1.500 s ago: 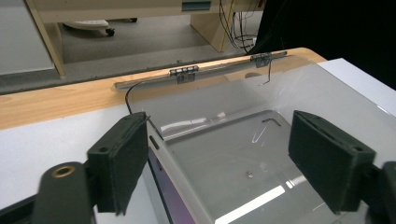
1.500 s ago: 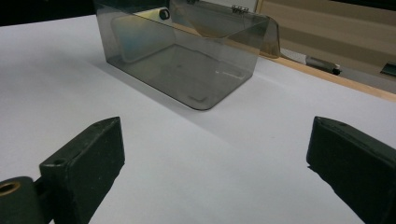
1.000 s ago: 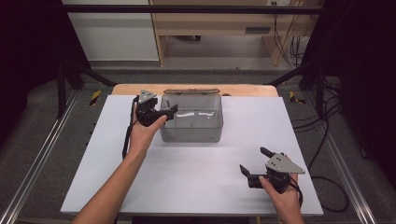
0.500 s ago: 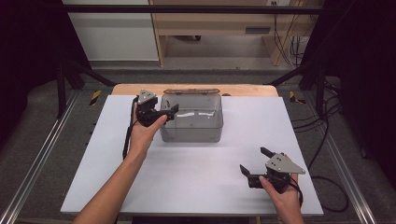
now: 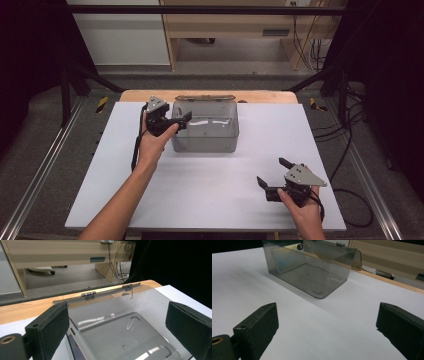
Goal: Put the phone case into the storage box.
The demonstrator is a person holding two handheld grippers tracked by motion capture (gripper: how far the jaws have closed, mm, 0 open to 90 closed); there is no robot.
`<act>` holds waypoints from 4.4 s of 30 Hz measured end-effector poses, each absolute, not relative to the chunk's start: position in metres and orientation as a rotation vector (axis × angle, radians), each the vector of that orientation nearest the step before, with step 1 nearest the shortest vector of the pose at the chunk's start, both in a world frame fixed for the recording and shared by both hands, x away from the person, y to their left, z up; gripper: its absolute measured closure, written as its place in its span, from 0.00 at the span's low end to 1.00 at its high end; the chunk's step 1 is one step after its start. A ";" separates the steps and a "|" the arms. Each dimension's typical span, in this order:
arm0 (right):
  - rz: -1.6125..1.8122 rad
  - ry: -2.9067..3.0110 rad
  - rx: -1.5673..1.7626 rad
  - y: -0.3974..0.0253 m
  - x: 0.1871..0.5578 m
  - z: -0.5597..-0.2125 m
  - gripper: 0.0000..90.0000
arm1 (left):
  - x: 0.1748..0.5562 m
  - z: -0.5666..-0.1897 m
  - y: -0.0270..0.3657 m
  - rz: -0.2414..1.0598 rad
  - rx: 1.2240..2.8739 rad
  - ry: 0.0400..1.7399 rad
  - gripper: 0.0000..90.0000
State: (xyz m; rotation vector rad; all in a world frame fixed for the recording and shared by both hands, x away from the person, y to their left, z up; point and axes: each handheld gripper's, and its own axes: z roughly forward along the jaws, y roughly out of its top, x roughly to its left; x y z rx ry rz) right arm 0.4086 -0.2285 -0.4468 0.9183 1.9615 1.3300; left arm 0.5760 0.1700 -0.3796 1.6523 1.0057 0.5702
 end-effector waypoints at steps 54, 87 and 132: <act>1.338 1.969 0.913 -0.228 0.409 -0.447 0.05 | 0.555 -0.379 0.212 0.581 1.511 0.973 0.03; 1.330 1.982 0.914 -0.224 0.409 -0.449 0.05 | 0.530 -0.398 0.249 0.582 1.458 0.982 0.03; 1.315 2.000 0.908 -0.221 0.409 -0.452 0.05 | 0.462 -0.435 0.282 0.665 1.533 0.906 0.03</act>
